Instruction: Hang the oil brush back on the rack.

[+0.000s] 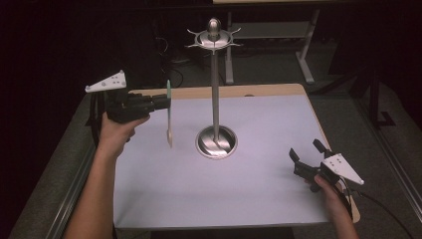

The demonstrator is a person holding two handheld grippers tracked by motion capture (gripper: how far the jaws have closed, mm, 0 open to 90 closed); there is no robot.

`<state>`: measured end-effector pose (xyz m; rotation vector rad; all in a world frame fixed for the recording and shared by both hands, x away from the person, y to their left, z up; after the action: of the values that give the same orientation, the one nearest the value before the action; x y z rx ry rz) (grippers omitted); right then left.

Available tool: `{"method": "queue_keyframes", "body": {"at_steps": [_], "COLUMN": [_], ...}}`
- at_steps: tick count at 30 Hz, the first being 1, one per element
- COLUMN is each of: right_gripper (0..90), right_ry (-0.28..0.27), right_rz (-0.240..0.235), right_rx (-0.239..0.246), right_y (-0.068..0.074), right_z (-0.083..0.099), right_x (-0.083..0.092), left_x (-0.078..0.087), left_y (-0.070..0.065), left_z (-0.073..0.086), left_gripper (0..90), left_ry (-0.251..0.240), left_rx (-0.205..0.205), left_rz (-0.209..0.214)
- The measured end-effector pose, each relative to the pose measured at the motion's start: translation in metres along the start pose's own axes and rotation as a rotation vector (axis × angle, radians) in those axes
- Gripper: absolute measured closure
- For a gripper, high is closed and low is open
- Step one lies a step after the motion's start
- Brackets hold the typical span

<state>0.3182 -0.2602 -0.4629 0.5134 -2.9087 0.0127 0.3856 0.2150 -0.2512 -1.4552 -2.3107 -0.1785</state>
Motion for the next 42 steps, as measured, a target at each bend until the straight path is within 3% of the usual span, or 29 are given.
{"method": "queue_keyframes", "body": {"at_steps": [9, 14, 23, 42], "right_gripper": [10.4, 10.4, 10.4, 10.4], "right_ry": [0.0, -0.002, -0.001, -0.003], "right_rz": [0.0, 0.0, 0.0, 0.0], "right_rx": [0.0, 0.001, 0.0, 0.001], "right_y": [0.0, 0.0, 0.0, 0.0], "right_z": [0.0, 0.0, 0.0, 0.0], "right_x": [0.0, 0.0, 0.0, 0.0], "left_x": [-0.002, -0.005, -0.008, -0.021], "left_y": [-0.006, -0.004, 0.0, 0.003], "left_z": [-0.044, -0.063, -0.076, -0.082], "left_gripper": [77.7, 77.7, 77.7, 77.7], "left_ry": [-0.035, -0.047, -0.044, -0.027], "left_rx": [-0.06, -0.07, -0.076, -0.074], "left_rz": [0.022, 0.033, 0.046, 0.057]}}
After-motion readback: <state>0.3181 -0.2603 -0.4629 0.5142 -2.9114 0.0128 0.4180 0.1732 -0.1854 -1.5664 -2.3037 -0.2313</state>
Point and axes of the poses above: each handheld gripper's, and its own axes: x roughly backward along the jaws, z roughly out of its underside, y roughly to its left, the point moved 4 cm from there along -x, roughly forward along the jaws, and after that the axes turned 9 degrees about y, right-handed, at the moved point
